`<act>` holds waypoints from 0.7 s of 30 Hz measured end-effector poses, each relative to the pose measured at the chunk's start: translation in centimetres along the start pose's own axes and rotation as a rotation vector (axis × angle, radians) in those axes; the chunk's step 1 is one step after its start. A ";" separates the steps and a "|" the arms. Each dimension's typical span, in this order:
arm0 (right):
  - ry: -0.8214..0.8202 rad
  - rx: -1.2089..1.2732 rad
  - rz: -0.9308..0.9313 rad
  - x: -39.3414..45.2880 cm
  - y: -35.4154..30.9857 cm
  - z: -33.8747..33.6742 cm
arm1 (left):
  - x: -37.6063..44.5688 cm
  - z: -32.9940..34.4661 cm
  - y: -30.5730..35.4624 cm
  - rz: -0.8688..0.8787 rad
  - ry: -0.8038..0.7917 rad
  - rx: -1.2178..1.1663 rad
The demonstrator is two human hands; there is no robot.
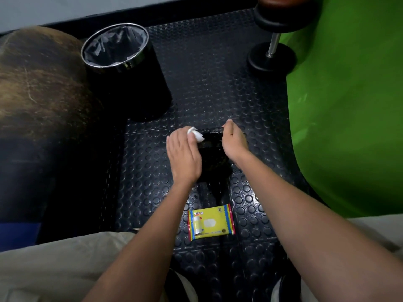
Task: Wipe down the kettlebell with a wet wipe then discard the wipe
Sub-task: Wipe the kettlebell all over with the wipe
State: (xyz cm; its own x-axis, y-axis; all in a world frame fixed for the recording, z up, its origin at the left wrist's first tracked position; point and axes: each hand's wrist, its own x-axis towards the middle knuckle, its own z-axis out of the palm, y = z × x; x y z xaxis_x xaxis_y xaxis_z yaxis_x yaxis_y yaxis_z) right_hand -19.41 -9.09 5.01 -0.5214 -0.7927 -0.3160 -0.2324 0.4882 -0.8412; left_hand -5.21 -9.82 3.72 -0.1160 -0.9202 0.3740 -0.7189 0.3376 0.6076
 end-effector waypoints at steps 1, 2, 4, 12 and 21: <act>-0.002 0.002 -0.001 0.1 0.0 0.0 | -0.1 0.3 -0.1 -0.067 0.030 -0.058; -0.003 0.005 0.001 0.1 0.1 0.0 | -0.1 0.6 -0.2 -0.121 0.053 -0.107; -0.004 0.014 0.010 0.2 0.2 0.0 | -0.1 1.0 -0.2 -0.218 0.097 -0.197; 0.014 0.033 0.021 0.3 0.4 0.3 | 0.6 1.1 -1.2 -1.119 -0.025 -0.803; 0.023 0.029 0.032 0.2 0.2 0.2 | 2.3 -0.4 -2.8 -1.049 -0.165 -0.757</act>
State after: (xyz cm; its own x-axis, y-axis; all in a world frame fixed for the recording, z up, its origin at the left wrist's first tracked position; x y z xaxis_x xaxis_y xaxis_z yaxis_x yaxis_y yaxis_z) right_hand -19.37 -9.22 4.64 -0.5468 -0.7683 -0.3327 -0.1922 0.5019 -0.8433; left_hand -3.16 -12.79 3.16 0.1402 -0.8071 -0.5735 0.0384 -0.5744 0.8177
